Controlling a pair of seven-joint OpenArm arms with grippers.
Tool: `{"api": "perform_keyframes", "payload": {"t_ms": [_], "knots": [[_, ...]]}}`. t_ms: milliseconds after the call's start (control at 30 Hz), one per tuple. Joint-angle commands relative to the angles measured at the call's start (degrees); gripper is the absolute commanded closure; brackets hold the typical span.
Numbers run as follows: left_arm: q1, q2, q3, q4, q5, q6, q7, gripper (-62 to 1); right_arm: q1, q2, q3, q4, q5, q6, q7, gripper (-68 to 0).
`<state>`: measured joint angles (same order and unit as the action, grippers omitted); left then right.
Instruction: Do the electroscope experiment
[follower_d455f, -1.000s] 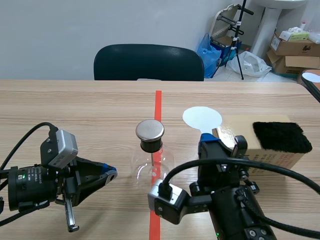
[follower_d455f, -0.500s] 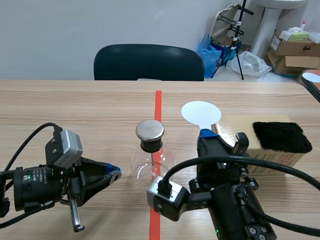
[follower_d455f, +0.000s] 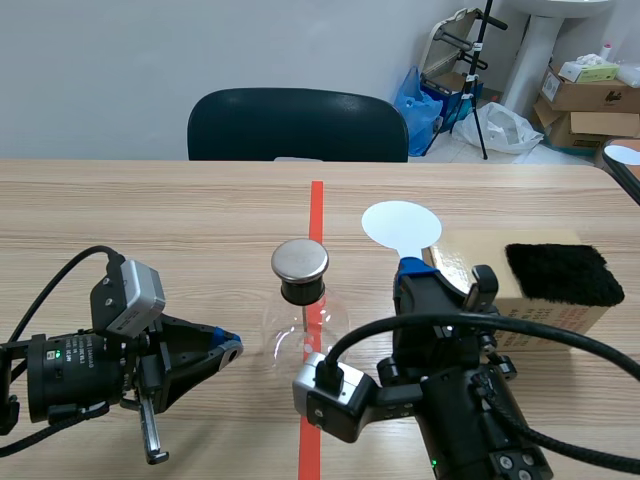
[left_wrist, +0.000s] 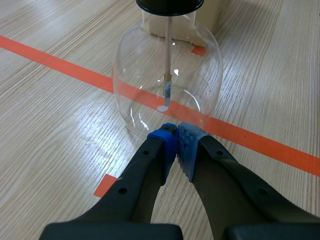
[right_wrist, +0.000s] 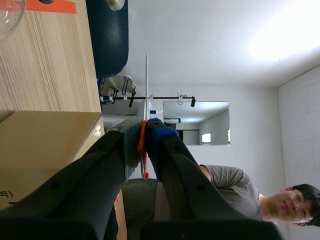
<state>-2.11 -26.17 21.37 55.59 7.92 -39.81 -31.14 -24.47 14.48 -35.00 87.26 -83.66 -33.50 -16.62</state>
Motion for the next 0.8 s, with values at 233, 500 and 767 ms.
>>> {"api": "perform_keyframes", "payload": {"t_ms": [233,500,767], "knots": [[-0.76,-0.02,-0.04,0.70,-0.79,-0.07,-0.79,-3.4,0.68,0.39,0.17,0.68,-0.04,-1.22,0.09,-1.1],[-0.76,-0.04,-0.07,0.70,-0.79,-0.07,-0.33,-3.4,0.68,0.42,0.17,0.68,-0.04,-1.22,0.07,-1.0],[-0.79,-0.04,-0.07,0.70,-0.79,-0.07,-0.33,-3.4,0.68,0.42,0.17,0.68,-0.04,-1.53,0.07,-1.1]]}}
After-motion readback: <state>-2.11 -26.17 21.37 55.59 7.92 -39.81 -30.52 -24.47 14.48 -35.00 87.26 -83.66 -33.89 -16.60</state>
